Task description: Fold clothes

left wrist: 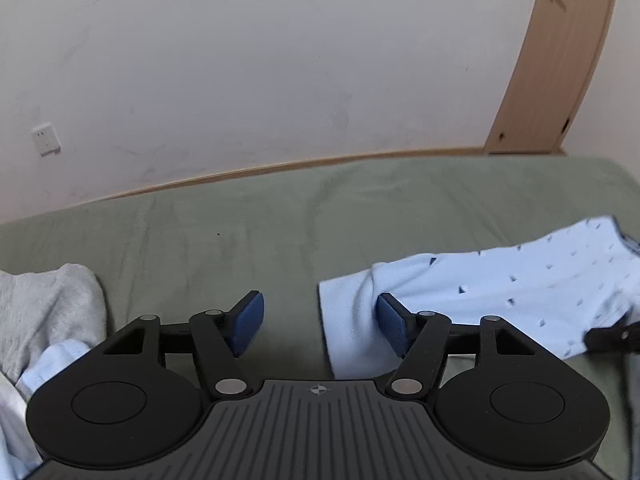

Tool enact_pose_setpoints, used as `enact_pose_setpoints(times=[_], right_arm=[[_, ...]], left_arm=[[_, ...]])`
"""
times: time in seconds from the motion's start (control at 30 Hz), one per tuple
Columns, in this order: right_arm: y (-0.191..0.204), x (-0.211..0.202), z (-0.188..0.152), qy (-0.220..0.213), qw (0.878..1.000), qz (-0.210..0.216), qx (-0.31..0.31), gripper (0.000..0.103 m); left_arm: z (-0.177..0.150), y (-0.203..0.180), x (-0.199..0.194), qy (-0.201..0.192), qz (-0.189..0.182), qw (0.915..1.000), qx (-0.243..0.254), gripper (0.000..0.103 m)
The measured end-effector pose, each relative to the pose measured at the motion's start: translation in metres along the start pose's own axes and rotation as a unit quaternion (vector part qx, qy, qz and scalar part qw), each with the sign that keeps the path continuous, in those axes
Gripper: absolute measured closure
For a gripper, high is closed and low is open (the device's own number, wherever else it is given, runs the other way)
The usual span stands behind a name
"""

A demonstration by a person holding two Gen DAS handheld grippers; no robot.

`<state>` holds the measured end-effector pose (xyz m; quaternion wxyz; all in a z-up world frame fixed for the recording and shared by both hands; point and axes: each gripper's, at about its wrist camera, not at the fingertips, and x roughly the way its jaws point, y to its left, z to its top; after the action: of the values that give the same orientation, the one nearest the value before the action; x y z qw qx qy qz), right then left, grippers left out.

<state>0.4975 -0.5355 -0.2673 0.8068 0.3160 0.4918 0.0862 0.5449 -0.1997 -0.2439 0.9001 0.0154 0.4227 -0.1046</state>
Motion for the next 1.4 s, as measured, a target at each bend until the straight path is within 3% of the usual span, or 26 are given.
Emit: enact_pose_setpoints(times=[0.07, 0.17, 0.27, 0.37, 0.53, 0.6, 0.67, 0.8, 0.87, 0.93, 1.03, 1.17, 1.27, 1.4], right_arm=[[0.002, -0.005, 0.000, -0.005, 1.000, 0.001, -0.007, 0.072], [0.002, -0.014, 0.000, -0.016, 1.000, 0.000, -0.012, 0.064], [0.000, -0.018, 0.001, -0.020, 1.000, -0.003, -0.011, 0.063], [-0.004, -0.021, 0.000, -0.019, 1.000, -0.008, -0.012, 0.063], [-0.002, -0.025, -0.001, -0.023, 0.999, -0.013, -0.018, 0.063], [0.000, -0.023, 0.000, -0.023, 0.998, -0.047, -0.030, 0.078], [-0.003, -0.024, 0.002, -0.016, 0.997, -0.067, -0.032, 0.083], [-0.007, -0.061, -0.003, -0.008, 0.999, -0.025, -0.033, 0.081], [-0.007, -0.093, -0.008, -0.018, 0.998, -0.003, -0.052, 0.075], [-0.020, -0.141, -0.019, -0.041, 0.997, 0.000, -0.059, 0.068], [-0.064, -0.216, -0.037, -0.078, 0.996, -0.031, -0.025, 0.053], [-0.108, -0.271, -0.060, -0.094, 0.993, -0.076, 0.007, 0.046], [-0.146, -0.300, -0.095, -0.071, 0.993, -0.085, 0.041, 0.046], [-0.165, -0.300, -0.127, -0.033, 0.994, -0.094, 0.040, 0.046]], left_arm=[[0.000, 0.003, -0.008, -0.005, -0.009, 0.9999, 0.002, 0.040], [-0.003, 0.004, -0.016, 0.001, -0.020, 0.9998, 0.007, 0.040], [-0.006, 0.007, -0.023, -0.004, 0.003, 1.0000, 0.006, 0.040], [-0.006, 0.013, -0.028, -0.003, -0.007, 0.9998, -0.017, 0.040], [-0.006, -0.013, -0.010, 0.025, 0.025, 0.9985, 0.041, 0.040], [-0.008, -0.020, 0.001, 0.039, 0.050, 0.9965, 0.055, 0.038], [-0.009, -0.019, 0.005, 0.039, 0.061, 0.9963, 0.046, 0.038], [-0.003, -0.010, -0.011, 0.048, 0.081, 0.9953, 0.025, 0.039], [-0.001, -0.005, -0.028, 0.045, 0.081, 0.9955, 0.015, 0.039], [-0.002, -0.005, -0.048, 0.043, 0.057, 0.9974, 0.006, 0.039], [-0.014, -0.030, -0.083, 0.051, -0.023, 0.9983, 0.015, 0.039], [-0.052, -0.100, -0.115, 0.074, -0.129, 0.9873, 0.054, 0.038], [-0.079, -0.137, -0.123, 0.085, -0.161, 0.9806, 0.073, 0.038], [-0.118, -0.184, -0.127, 0.106, -0.184, 0.9730, 0.089, 0.038]])
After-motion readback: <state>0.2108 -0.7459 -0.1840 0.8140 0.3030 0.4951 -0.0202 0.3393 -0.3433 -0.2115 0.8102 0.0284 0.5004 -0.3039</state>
